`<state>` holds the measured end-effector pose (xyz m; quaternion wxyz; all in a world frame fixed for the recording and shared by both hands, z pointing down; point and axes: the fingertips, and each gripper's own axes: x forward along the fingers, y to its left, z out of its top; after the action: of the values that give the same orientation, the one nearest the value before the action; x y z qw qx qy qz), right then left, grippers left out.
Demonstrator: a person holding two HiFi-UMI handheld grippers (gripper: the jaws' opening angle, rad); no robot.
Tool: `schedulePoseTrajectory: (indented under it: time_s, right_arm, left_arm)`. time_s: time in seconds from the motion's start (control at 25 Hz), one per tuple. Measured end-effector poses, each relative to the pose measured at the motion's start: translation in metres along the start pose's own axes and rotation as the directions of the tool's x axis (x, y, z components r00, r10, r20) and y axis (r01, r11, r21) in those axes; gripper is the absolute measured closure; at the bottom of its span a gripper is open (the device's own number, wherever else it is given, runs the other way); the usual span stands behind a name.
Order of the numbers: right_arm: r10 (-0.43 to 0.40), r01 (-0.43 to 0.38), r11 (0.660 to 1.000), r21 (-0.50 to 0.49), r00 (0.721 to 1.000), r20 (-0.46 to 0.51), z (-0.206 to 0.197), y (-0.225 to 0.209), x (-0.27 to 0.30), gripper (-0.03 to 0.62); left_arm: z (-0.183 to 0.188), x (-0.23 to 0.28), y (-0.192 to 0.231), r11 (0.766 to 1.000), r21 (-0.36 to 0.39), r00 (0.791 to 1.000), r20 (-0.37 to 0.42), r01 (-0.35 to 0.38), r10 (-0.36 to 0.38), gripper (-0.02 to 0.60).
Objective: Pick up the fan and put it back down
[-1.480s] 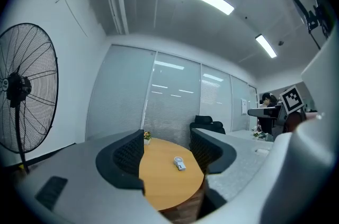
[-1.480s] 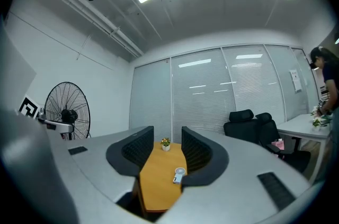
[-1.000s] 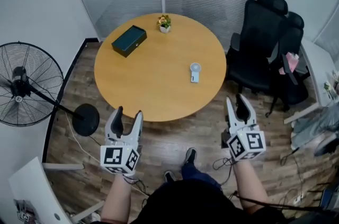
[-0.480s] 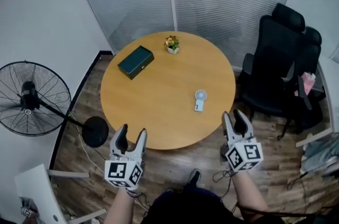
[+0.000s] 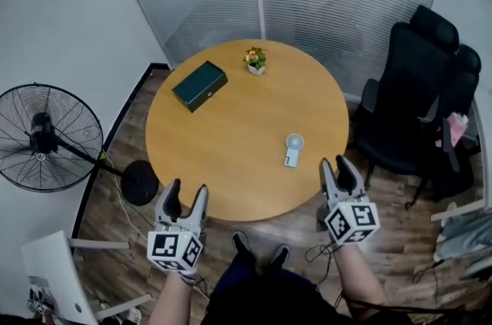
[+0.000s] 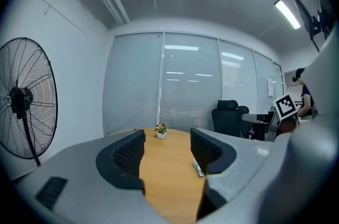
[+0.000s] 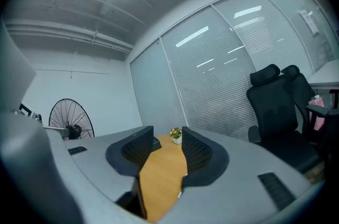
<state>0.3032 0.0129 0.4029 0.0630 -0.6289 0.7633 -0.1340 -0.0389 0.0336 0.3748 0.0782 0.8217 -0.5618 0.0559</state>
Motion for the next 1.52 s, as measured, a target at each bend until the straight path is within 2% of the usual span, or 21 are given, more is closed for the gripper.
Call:
schedulePoseTrajectory:
  time_s: [0.36,0.84,1.08,1.36,1.52]
  right_arm:
    - [-0.060,0.060,0.998,-0.006,0.998,-0.020,-0.002,0.002,0.049,0.419]
    - [-0.210,0.208,0.977,-0.043,0.977,-0.048,-0.006,0.013,0.124,0.411]
    - [-0.265,0.258,0.964,-0.070,0.957,-0.120,-0.046,0.004,0.135,0.407]
    - [-0.256,0.255,0.966,-0.040,0.935,-0.244,-0.110,-0.017,0.170,0.402]
    - [-0.236,0.245,0.969,-0.016,0.912,-0.336,-0.156,-0.032,0.185,0.398]
  left_arm:
    - [0.006,0.058,0.036,0.998,-0.022,0.998,0.016,0.061,-0.061,0.318]
    - [0.009,0.145,0.119,0.979,-0.084,0.982,-0.006,0.186,-0.187,0.318]
    - [-0.021,0.159,0.133,0.971,-0.102,0.974,-0.047,0.217,-0.223,0.318]
    - [-0.043,0.182,0.144,0.980,-0.100,0.976,-0.111,0.175,-0.186,0.318]
    - [-0.058,0.194,0.140,0.984,-0.100,0.974,-0.157,0.149,-0.163,0.318]
